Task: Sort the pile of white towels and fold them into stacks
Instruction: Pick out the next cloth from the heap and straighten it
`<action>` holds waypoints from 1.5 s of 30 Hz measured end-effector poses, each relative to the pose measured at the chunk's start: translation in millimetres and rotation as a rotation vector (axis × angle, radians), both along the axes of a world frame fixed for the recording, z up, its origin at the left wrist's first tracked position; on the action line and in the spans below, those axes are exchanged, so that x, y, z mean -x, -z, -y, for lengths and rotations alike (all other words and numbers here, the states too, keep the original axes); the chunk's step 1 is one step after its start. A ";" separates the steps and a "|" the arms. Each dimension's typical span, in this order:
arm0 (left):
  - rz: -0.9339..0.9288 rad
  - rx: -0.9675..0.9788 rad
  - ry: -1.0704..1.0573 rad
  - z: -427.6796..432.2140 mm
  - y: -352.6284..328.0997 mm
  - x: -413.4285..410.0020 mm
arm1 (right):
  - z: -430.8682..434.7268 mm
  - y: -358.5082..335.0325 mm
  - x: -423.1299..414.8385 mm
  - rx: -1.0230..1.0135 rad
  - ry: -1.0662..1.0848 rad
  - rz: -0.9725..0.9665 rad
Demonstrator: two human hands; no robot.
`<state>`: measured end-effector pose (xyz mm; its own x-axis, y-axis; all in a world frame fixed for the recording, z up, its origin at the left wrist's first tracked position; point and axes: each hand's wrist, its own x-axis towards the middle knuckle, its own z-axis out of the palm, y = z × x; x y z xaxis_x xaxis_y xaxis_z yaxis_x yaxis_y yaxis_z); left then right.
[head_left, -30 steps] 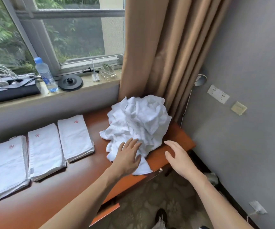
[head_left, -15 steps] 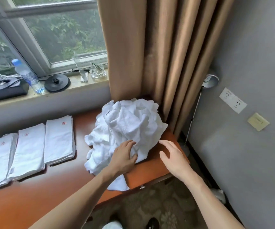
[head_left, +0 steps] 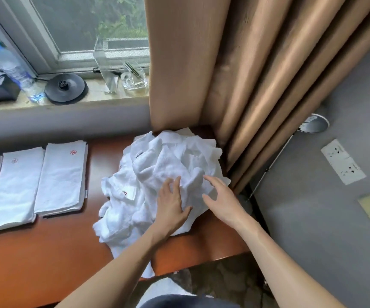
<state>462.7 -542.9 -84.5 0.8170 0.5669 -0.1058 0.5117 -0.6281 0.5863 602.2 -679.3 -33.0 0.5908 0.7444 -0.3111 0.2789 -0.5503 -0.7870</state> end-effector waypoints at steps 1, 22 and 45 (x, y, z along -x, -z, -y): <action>0.002 0.008 -0.024 -0.8 4.3 -4.5 | -7.7 2.1 -7.5 0.001 -0.001 -0.033; 0.040 -0.307 -0.538 6.5 -66.8 -68.1 | -59.6 -38.8 -135.2 -0.321 -0.257 -0.303; 0.284 -0.346 -0.751 79.9 -218.5 -188.4 | 42.8 -129.4 -290.1 -0.618 -0.109 0.096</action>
<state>651.1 -622.8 134.0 0.1842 0.9283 0.3230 0.7252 -0.3502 0.5928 892.3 -722.1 96.4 0.5052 0.8272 0.2460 0.3928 0.0334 -0.9190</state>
